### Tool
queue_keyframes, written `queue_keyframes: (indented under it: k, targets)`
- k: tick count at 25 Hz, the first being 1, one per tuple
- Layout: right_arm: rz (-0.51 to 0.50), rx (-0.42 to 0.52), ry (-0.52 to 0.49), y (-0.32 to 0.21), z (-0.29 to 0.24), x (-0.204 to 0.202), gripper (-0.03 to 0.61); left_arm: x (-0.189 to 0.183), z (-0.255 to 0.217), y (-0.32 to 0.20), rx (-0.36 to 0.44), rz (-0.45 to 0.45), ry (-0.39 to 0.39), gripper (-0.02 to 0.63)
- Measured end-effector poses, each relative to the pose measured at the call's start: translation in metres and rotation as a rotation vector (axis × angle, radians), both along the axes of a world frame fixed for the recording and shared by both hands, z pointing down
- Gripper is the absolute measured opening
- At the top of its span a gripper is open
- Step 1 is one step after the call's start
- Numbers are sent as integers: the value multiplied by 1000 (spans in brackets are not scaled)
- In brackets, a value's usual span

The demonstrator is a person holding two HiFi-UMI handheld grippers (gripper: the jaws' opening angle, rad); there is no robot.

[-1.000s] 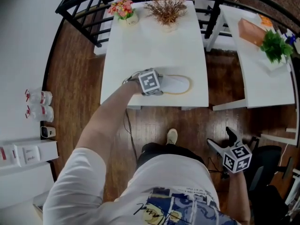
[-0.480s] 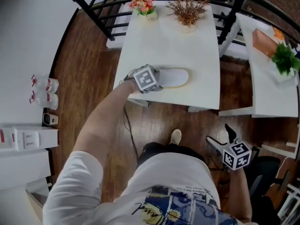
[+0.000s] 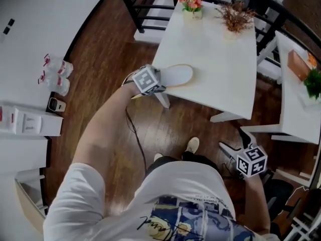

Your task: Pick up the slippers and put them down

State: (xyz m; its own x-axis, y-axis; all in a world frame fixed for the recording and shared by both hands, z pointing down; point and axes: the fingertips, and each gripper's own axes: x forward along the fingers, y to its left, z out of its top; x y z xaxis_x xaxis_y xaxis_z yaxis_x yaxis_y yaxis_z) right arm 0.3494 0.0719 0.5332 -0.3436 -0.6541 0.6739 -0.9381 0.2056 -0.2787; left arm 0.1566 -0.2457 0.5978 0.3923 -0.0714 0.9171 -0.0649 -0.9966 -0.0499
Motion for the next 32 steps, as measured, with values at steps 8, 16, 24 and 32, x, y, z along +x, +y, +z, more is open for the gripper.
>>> queue_keyframes:
  k: [8,16,24,32]
  targets:
    - [-150,-6,22,-31,-27,-160,457,-235,-24,-13,48,-299,15,425]
    - [-230,-14,31,-48,-12,-294,457,-437,28,14,4,-706,-27,425]
    - [-379,-122,33,-92,55,-369,454,-511,161,28,-76,-986,-79,425]
    - [-550,-222,23,-188,237,-453,454,-563,353,1,-162,-1273,-85,425]
